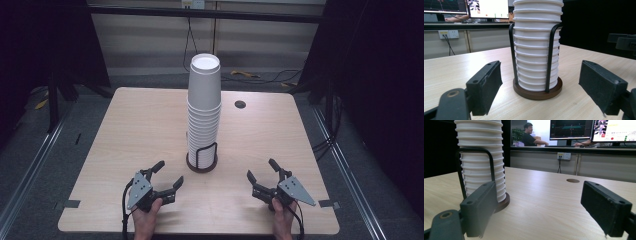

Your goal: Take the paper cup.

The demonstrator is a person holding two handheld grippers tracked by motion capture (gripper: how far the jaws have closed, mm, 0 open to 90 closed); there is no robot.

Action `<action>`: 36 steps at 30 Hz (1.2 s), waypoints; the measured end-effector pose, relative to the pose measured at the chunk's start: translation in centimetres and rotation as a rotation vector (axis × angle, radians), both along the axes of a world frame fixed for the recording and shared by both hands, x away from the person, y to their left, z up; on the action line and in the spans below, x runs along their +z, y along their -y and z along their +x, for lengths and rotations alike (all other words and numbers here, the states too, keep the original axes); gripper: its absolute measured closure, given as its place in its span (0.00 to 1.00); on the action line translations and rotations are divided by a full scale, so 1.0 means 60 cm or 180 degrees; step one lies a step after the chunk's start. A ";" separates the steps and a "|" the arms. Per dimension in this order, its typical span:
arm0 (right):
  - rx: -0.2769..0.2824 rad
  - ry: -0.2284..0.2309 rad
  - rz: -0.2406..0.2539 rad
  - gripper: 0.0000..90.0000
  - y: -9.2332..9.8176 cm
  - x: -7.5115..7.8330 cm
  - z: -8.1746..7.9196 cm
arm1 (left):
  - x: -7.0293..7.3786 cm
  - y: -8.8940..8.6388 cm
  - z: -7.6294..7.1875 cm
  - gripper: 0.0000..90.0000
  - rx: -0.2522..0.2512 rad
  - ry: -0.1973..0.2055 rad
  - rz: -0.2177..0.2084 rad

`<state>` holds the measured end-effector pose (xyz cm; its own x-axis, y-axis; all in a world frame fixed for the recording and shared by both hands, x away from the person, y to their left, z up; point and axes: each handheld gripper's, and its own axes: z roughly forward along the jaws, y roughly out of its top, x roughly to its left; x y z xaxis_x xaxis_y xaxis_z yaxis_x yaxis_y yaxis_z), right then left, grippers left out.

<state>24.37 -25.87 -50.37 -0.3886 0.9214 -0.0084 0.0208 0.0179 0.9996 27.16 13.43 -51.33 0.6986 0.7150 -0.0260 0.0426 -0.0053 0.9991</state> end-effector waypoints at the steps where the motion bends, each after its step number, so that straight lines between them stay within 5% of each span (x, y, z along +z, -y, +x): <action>1: 0.0000 0.0000 0.0000 0.15 0.000 0.000 0.000 | 0.000 0.000 0.000 0.20 0.0000 0.0000 0.0000; 27: 0.0022 -0.0321 -0.0023 0.15 0.000 0.005 0.010 | 0.000 -0.001 0.000 0.20 -0.0034 0.0006 -0.0005; 36: 0.0252 -0.0446 -0.0006 0.15 -0.001 0.007 0.017 | 0.000 -0.001 0.000 0.20 -0.0033 0.0004 -0.0013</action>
